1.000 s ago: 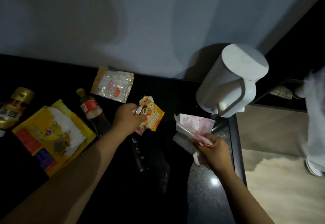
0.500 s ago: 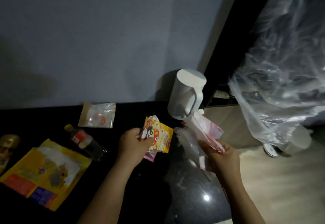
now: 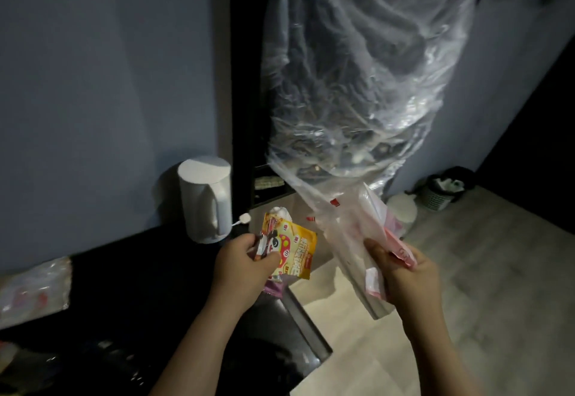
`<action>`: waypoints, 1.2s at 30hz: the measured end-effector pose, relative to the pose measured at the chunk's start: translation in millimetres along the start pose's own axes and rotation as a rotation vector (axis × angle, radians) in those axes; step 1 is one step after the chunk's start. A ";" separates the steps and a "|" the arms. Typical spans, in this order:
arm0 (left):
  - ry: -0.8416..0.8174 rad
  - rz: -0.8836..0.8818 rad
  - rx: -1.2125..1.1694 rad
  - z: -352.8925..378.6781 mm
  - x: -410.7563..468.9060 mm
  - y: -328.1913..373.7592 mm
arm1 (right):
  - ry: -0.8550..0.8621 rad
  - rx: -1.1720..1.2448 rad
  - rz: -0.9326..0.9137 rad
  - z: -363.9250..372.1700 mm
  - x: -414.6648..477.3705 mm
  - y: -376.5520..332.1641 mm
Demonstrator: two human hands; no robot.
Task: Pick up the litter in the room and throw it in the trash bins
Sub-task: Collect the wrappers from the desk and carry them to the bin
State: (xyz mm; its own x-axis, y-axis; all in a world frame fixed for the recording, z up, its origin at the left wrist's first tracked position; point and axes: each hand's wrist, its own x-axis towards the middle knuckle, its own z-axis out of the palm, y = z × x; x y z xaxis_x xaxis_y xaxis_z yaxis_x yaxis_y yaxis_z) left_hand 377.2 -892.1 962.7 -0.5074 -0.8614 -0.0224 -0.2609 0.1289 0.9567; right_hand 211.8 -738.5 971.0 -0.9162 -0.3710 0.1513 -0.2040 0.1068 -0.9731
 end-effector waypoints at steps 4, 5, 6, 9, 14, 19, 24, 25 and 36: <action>-0.102 0.025 -0.032 69.8 -10.5 31.0 | 0.136 -0.009 -0.016 -73.3 22.8 8.2; -0.121 0.033 -0.039 88.6 -14.0 39.3 | 0.157 0.000 -0.021 -93.0 28.5 11.1; -0.139 0.044 -0.045 108.6 -17.6 47.6 | 0.173 -0.003 -0.024 -113.8 34.3 13.8; -0.201 0.083 -0.102 172.2 -30.1 71.4 | 0.216 -0.023 -0.039 -177.5 54.6 19.1; -0.359 0.119 -0.168 275.3 -52.1 105.9 | 0.305 0.009 -0.076 -275.1 79.3 30.3; -0.451 0.140 -0.200 360.6 -54.0 138.0 | 0.389 -0.028 -0.085 -350.9 106.8 43.5; -0.522 0.157 -0.231 431.1 -38.4 167.4 | 0.461 -0.045 -0.064 -397.3 150.3 55.8; -0.546 0.166 -0.237 450.6 -30.5 172.3 | 0.484 -0.055 -0.062 -407.6 164.8 61.0; -0.642 0.228 -0.245 580.0 91.6 233.9 | 0.604 -0.127 -0.051 -442.1 329.6 82.3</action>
State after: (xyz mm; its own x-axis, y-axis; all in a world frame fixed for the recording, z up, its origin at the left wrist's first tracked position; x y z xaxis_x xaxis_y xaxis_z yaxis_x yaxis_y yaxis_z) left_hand -206.7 -655.9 1016.2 -0.9292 -0.3579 0.0917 0.0624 0.0925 0.9938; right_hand -259.5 -444.1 1017.5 -0.9301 0.2049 0.3050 -0.2584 0.2254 -0.9394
